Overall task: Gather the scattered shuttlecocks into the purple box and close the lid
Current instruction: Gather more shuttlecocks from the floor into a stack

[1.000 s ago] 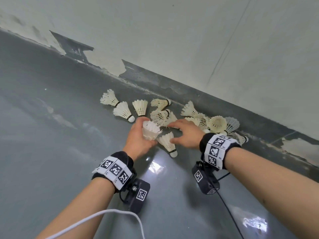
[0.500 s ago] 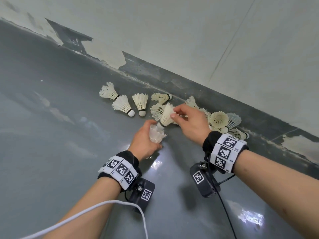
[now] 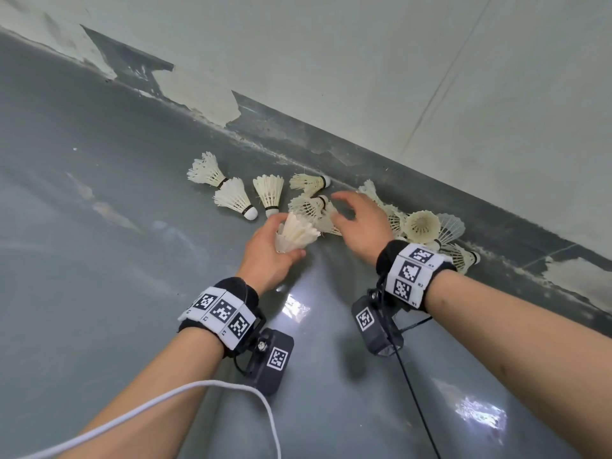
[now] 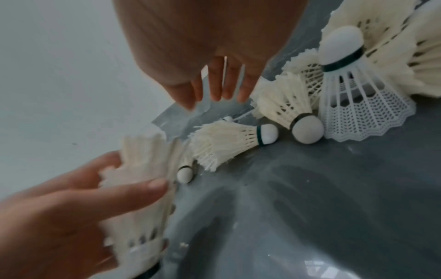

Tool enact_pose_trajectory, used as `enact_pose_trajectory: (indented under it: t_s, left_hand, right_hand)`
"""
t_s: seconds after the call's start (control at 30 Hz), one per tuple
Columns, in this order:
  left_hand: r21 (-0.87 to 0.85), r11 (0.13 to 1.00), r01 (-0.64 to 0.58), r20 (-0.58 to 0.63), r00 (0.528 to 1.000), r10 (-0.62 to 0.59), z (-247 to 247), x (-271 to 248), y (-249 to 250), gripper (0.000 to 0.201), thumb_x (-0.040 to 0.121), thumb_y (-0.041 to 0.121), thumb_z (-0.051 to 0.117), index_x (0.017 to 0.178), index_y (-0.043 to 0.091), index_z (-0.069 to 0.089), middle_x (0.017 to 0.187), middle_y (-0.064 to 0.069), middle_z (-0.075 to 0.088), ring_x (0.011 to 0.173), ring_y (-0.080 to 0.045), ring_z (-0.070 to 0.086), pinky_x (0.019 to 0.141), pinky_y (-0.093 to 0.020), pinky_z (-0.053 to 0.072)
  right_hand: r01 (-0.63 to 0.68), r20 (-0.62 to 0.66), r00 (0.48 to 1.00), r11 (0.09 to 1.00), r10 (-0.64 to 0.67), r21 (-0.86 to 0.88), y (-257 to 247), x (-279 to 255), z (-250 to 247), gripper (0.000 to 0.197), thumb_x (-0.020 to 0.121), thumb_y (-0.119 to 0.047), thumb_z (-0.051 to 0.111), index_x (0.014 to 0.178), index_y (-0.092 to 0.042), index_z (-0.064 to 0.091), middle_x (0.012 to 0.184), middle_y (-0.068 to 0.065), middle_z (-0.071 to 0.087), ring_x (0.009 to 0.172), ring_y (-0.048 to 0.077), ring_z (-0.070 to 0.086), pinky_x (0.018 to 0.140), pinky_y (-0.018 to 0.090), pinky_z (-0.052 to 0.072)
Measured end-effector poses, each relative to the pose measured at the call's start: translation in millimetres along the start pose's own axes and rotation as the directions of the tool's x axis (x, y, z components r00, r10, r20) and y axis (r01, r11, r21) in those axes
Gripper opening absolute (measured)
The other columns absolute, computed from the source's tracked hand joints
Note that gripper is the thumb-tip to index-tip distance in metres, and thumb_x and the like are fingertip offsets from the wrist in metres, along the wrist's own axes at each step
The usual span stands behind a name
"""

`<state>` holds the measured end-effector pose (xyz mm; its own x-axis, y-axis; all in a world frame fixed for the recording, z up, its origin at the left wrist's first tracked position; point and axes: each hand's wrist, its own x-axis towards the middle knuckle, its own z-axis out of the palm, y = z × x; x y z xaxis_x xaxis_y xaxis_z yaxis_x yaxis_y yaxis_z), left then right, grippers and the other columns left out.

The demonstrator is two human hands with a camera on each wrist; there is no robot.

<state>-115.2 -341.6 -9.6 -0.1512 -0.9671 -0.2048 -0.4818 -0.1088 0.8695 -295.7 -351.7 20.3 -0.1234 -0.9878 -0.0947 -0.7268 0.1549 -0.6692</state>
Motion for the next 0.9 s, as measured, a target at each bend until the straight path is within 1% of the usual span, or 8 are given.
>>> enact_pose_trajectory:
  t_s: [0.13,0.27,0.37,0.47,0.57,0.67,0.83,0.9]
  left_hand:
    - [0.002,1.000,0.002,-0.003,1.000,-0.002,-11.9,1.7,1.3,0.060,0.077,0.016,0.077,0.128,0.026,0.047,0.111,0.003,0.056,0.097,-0.020,0.056,0.085,-0.031,0.048]
    - [0.000,1.000,0.012,0.006,1.000,-0.012,-15.2,3.9,0.5,0.063,0.077,0.014,0.077,0.131,0.025,0.047,0.110,0.004,0.054,0.097,-0.019,0.054,0.085,-0.029,0.047]
    - [-0.003,1.000,0.009,0.023,1.000,-0.009,-11.8,1.7,-0.1,0.063,0.076,0.013,0.077,0.130,0.025,0.047,0.110,0.004,0.054,0.098,-0.018,0.054,0.087,-0.027,0.045]
    - [0.012,1.000,0.013,0.045,0.999,-0.013,-7.6,-0.2,-1.6,0.063,0.076,0.014,0.078,0.129,0.024,0.047,0.112,0.001,0.055,0.099,-0.020,0.054,0.089,-0.029,0.046]
    - [0.013,1.000,0.019,0.045,0.999,-0.019,-6.2,-0.5,-3.1,0.063,0.076,0.016,0.078,0.129,0.025,0.047,0.115,0.000,0.057,0.101,-0.021,0.054,0.088,-0.028,0.045]
    - [0.015,1.000,0.025,0.056,0.998,-0.026,-3.7,-0.2,-3.2,0.064,0.075,0.018,0.078,0.130,0.026,0.044,0.116,0.000,0.058,0.100,-0.021,0.056,0.086,-0.029,0.045]
    - [-0.054,0.998,0.021,0.064,0.998,-0.017,4.6,-4.2,7.6,0.071,0.073,0.017,0.079,0.130,0.026,0.038,0.114,-0.001,0.058,0.101,-0.024,0.059,0.090,-0.034,0.048]
    - [-0.104,0.994,0.018,0.069,0.998,-0.010,3.9,-4.5,11.8,0.082,0.070,0.015,0.079,0.135,0.030,0.031,0.114,0.000,0.057,0.099,-0.023,0.061,0.089,-0.036,0.051]
  right_hand:
    - [-0.053,0.174,0.980,0.974,0.093,-0.219,21.1,12.0,6.8,0.072,0.085,-0.019,0.061,0.147,-0.034,0.027,0.152,0.007,0.028,0.139,0.026,0.030,0.114,0.036,0.028]
    - [0.061,0.253,0.967,0.954,0.016,-0.294,24.0,12.9,19.6,0.078,0.085,-0.018,0.064,0.148,-0.035,0.022,0.150,0.009,0.032,0.136,0.028,0.034,0.112,0.038,0.032]
    - [0.075,0.259,0.966,0.945,0.011,-0.319,20.4,12.1,20.4,0.066,0.085,-0.015,0.063,0.141,-0.030,0.031,0.128,0.013,0.051,0.115,0.029,0.052,0.094,0.034,0.044]
    - [0.016,0.180,0.983,0.964,0.033,-0.264,17.3,7.7,13.6,0.054,0.081,-0.019,0.066,0.128,-0.025,0.041,0.100,0.002,0.053,0.096,0.025,0.058,0.075,0.029,0.042]
    - [-0.138,-0.065,0.988,0.988,0.143,0.070,10.3,2.0,1.3,0.052,0.078,-0.026,0.068,0.123,-0.026,0.042,0.097,0.000,0.058,0.087,0.020,0.061,0.075,0.031,0.051]
    - [-0.110,-0.191,0.966,0.943,0.176,0.313,-7.5,-2.5,-12.6,0.048,0.084,-0.026,0.064,0.126,-0.033,0.042,0.092,-0.011,0.056,0.082,0.007,0.059,0.068,0.017,0.044]
    - [-0.037,-0.020,0.999,0.966,0.044,0.256,-27.8,-5.3,-6.3,0.016,0.086,-0.034,0.062,0.096,-0.021,0.066,0.090,-0.003,0.068,0.082,0.017,0.064,0.077,0.033,0.051]
    - [-0.002,0.103,0.994,0.984,-0.017,0.178,-30.0,-10.4,1.8,0.021,0.089,-0.034,0.061,0.087,-0.016,0.070,0.091,0.002,0.069,0.086,0.020,0.062,0.082,0.038,0.050]
